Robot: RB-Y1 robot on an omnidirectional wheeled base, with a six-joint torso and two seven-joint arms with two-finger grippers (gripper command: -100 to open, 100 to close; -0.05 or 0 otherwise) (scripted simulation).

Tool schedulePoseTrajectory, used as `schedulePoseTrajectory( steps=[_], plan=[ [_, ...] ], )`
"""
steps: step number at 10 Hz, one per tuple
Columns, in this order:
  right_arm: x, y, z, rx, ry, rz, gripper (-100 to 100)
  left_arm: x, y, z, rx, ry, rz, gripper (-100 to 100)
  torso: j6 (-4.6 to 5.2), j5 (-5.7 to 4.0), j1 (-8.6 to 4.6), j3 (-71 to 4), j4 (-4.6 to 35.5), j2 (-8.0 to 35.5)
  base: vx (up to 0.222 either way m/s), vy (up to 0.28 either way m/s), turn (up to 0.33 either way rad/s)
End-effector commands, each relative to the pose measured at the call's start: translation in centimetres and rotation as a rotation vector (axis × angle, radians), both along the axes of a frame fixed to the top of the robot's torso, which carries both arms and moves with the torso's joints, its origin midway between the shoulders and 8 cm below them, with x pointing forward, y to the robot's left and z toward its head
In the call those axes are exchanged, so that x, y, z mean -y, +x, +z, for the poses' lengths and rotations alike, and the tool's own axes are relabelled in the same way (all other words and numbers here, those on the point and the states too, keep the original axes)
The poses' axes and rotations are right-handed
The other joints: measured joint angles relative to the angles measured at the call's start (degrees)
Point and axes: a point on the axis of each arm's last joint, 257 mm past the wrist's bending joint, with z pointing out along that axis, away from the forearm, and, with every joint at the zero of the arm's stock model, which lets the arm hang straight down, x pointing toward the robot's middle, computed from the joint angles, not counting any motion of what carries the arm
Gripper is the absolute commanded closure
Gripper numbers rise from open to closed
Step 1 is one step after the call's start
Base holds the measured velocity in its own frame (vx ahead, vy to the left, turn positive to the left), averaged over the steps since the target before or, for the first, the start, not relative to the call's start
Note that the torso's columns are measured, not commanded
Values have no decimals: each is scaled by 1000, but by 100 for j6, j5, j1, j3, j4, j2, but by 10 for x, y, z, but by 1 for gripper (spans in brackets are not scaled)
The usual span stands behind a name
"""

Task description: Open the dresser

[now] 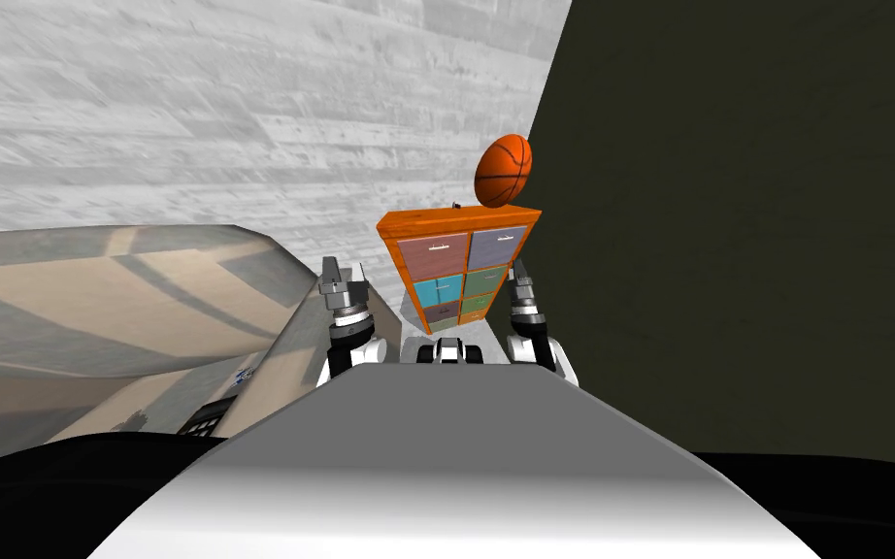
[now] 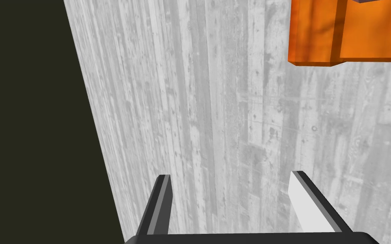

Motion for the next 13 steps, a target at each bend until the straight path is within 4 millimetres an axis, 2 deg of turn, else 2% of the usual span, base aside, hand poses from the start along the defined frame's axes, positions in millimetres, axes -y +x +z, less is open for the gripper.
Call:
schedulePoseTrajectory(
  steps=[1,3,4,5,6,7,8,9,10,11,12,13],
  plan=[
    [-5,10,-22,-64,-94,-27,-100,0,0,0,0,0,0,0,0,0,1,-4,5,6,11,-10,10],
    [-9,22,-52,-148,-208,-62,-100,0,0,0,0,0,0,0,0,1,5,-2,8,11,12,-8,27],
    [-10,23,-54,-154,-231,-69,-100,0,0,0,0,0,0,0,0,1,2,-3,8,9,12,-8,12],
    [-11,29,-70,-199,-287,-87,-100,0,0,0,0,0,0,0,1,1,3,-3,8,10,13,-9,26],
    [-12,29,-72,-203,-309,-94,-100,0,0,0,0,0,0,0,0,0,2,-3,8,9,9,-9,16],
    [-12,35,-91,-253,-367,-115,-100,0,0,0,0,0,0,0,0,1,3,-3,8,10,12,-9,33],
    [-13,35,-91,-253,-392,-121,-100,0,0,0,0,0,0,0,0,1,3,-3,8,10,9,-7,18],
    [-12,40,-111,-304,-453,-143,-100,0,0,0,0,0,0,0,0,1,2,-4,8,9,9,-9,34],
    [-12,40,-112,-304,-480,-150,-100,0,0,0,0,0,0,0,0,0,2,-4,8,9,9,-8,21],
    [-10,45,-132,-357,-541,-172,-100,0,0,0,0,0,0,0,0,1,2,-4,8,9,14,-10,44],
    [-11,45,-132,-355,-571,-180,-100,0,0,0,0,0,0,0,0,0,2,-4,7,8,10,-8,23],
    [-9,48,-151,-404,-632,-200,-100,0,0,0,0,0,0,0,0,1,2,-4,8,9,12,-7,39]
  ],
)
